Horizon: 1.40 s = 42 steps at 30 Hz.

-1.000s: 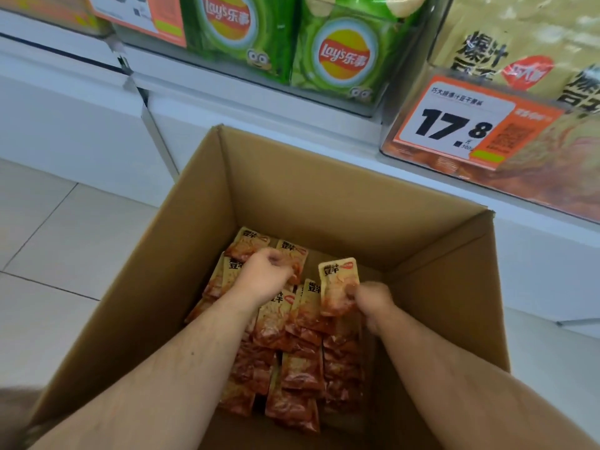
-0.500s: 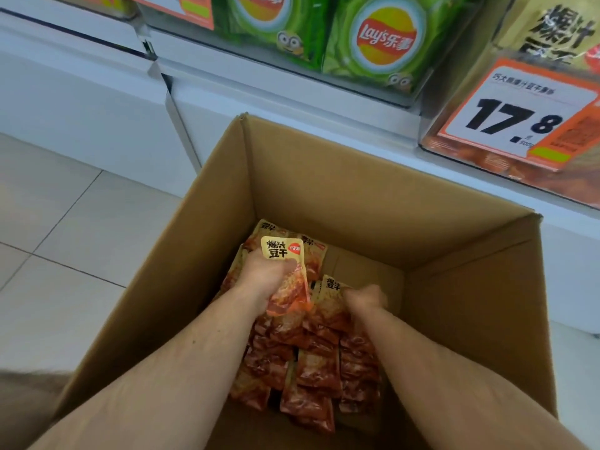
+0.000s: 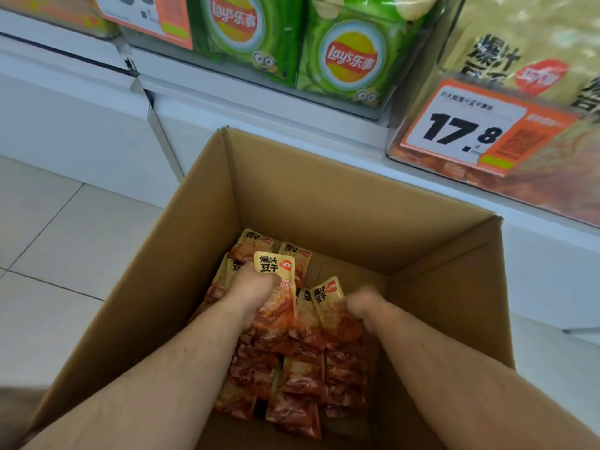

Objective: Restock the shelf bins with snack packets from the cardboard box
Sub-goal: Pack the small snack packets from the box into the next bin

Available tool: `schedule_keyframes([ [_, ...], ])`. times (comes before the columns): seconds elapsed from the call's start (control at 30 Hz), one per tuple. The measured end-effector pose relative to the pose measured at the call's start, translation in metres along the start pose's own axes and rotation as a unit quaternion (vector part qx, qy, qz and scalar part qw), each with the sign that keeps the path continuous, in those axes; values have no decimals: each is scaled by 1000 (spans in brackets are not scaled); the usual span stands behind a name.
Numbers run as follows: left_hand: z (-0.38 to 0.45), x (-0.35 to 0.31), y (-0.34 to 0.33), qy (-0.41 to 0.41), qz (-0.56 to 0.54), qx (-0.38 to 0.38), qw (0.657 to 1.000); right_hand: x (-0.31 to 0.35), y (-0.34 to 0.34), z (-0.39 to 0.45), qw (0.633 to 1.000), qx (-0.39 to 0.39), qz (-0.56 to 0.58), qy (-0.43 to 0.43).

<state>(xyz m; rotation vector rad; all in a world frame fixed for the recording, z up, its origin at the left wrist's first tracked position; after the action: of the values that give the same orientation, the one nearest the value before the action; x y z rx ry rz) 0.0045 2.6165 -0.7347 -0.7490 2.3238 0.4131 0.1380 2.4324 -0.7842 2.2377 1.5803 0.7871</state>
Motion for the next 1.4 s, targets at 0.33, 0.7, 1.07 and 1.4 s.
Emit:
schedule_keyframes([
  [0.33,-64,-51,-44,-49,-129,145,980,27,138,-180,973,12,153,171],
  [0.7,-160,-95,-100,-125,-135,299,936,19,145,-234,945,-18,239,221],
  [1.07,-173,-116,-103,-332,-10,209,920,19,184,-252,947,-158,61,273],
  [1.4,-207,-139,-124,-438,213,195,852,25,214,-272,893,-120,-121,416],
])
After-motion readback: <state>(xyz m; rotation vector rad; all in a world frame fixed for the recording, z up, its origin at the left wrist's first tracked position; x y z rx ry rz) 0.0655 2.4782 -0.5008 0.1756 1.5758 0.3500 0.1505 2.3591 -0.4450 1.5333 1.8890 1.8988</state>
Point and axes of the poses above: each hand's wrist, its own z-axis towards the middle knuckle, its own y-axis out of the back of the hand, x = y × z, the point moved 5 cm from there along z, towards the middle knuckle, and after that the axes turned 2 degrees about x, right-handed, at the moved point
